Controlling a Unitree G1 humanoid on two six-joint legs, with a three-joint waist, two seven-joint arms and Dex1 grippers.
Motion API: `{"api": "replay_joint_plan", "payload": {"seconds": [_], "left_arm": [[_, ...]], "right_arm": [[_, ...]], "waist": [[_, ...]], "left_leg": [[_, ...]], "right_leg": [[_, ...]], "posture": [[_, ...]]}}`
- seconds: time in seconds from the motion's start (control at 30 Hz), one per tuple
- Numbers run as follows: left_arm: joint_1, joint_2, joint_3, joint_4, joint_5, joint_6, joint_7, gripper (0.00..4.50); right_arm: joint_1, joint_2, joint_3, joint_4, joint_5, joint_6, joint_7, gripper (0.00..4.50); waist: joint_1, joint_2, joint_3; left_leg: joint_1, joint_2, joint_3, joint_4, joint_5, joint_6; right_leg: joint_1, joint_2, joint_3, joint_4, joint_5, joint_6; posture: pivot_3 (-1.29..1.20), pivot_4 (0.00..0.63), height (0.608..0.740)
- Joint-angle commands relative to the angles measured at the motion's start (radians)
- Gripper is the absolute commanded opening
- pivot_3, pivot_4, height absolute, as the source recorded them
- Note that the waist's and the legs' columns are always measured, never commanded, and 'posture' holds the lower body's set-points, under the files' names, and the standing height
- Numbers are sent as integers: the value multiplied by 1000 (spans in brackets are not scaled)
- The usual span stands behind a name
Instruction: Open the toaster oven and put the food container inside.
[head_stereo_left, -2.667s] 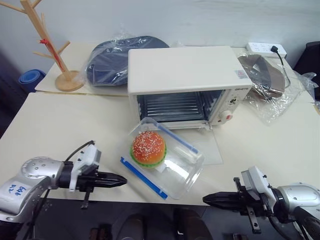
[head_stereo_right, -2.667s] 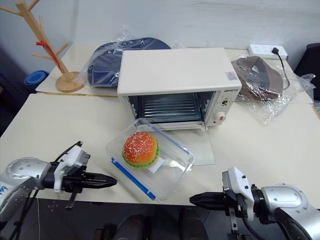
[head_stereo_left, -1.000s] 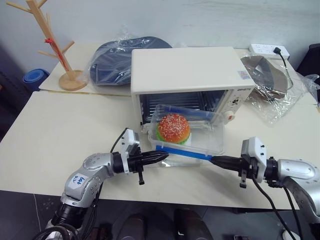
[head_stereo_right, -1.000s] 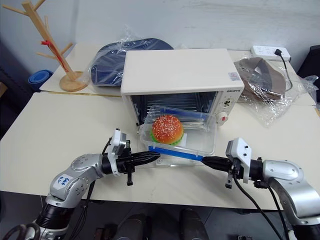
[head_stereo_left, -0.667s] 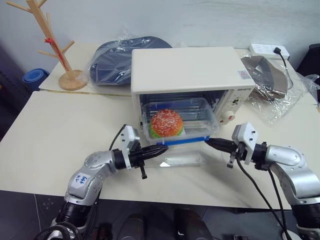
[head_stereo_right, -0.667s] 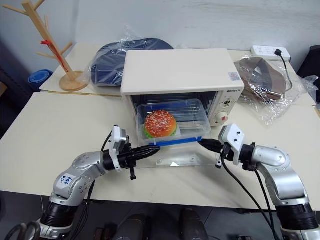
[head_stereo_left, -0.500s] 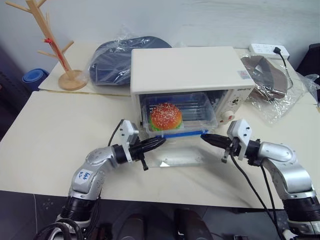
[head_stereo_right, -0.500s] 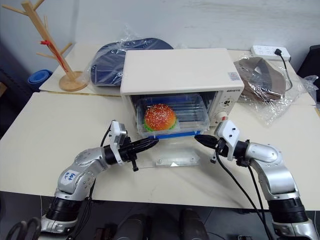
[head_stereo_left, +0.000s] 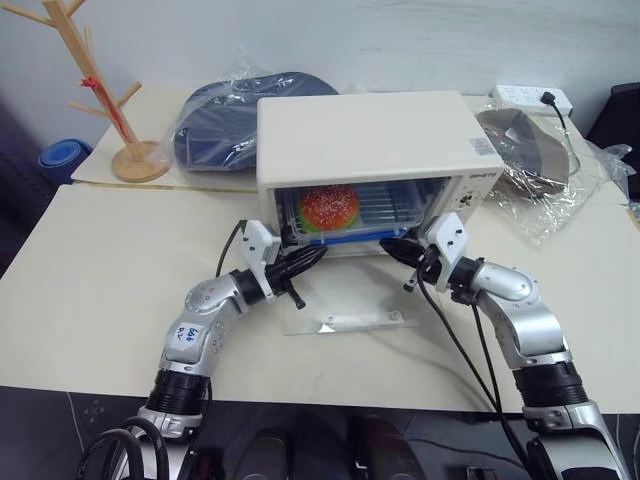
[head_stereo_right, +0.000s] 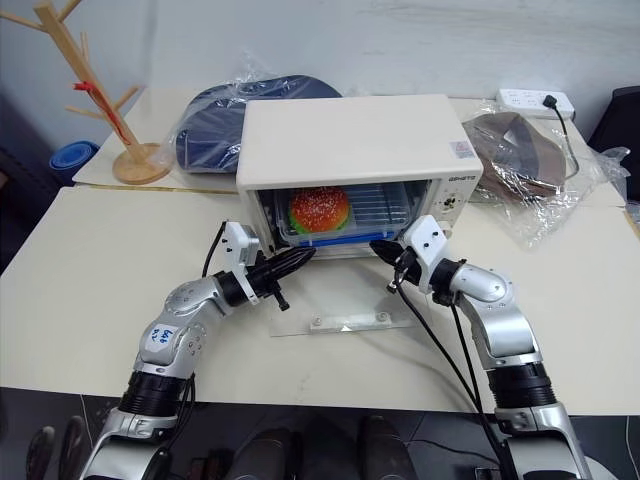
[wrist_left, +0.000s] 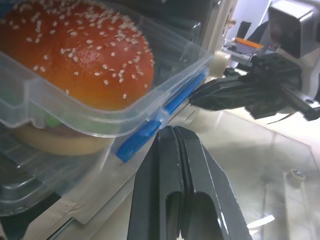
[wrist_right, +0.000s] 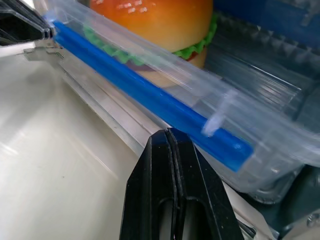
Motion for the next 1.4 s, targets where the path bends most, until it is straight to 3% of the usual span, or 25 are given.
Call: {"api": "replay_joint_plan", "payload": {"seconds": [0.03, 0.17, 0.3, 0.53, 0.73, 0.93, 1.1, 1.23, 1.4], "left_arm": [[33, 166, 65, -176, -70, 92, -113, 185], [157, 344, 199, -322, -237, 134, -295, 1063], [263, 451, 345, -296, -280, 42, -459, 2242], [368, 550, 442, -196, -310, 29, -612, 4338], [391, 552, 470, -292, -412, 150, -572, 4439], [337, 522, 509, -336, -472, 181, -473, 4439], [337, 522, 552, -350, -539, 249, -402, 4439], [372, 468, 583, -326, -481, 221, -289, 4439], [413, 426, 562, -306, -351, 73, -289, 4439]], "right_arm": [[18, -81, -86, -157, 176, 144, 108, 0], [92, -239, -197, -179, 272, 179, 254, 0], [160, -347, -280, -27, 253, 33, 408, 0], [143, -339, -225, 358, 132, -345, 580, 0], [80, -227, -157, 451, 128, -423, 641, 0], [100, -153, -151, 325, 199, -328, 622, 0], [91, -94, -220, 138, 336, -123, 456, 0], [26, -32, -290, 15, 472, 27, 271, 0], [-18, -59, -296, -10, 502, 110, 258, 0]], "waist": [[-5, 0, 0], [-1, 2, 0], [3, 2, 0], [-5, 4, 1], [-27, 4, 1], [-25, 5, 1], [-27, 5, 1], [-28, 6, 1], [-20, 6, 1]], "left_leg": [[-1, 1, 0, -1, 0, 0], [-10, 3, -2, -2, -1, -1], [-8, 1, -3, 0, -4, 5], [-2, 0, -1, -1, -6, 9], [0, 2, 0, -2, -6, 8], [0, 2, -1, -2, -6, 7], [0, 2, -1, -2, -6, 5], [0, 2, -1, -2, -6, 5], [0, 2, -2, -3, -6, 5]], "right_leg": [[-2, 1, 0, 1, 0, 0], [-8, 1, -1, 2, 0, -1], [-3, -2, -2, -8, 0, -1], [1, -4, -1, -6, 0, -1], [1, -3, -1, -3, -1, -2], [1, -3, -1, -2, -1, -2], [-1, -3, 0, -2, -1, -2], [-1, -3, 0, -2, -1, -2], [0, -3, -1, -3, -1, -2]], "posture": [[0, 150, 740], [0, 150, 740], [0, 150, 740], [0, 150, 740], [0, 150, 740], [0, 150, 740], [0, 150, 740], [0, 150, 740], [0, 150, 740]]}}
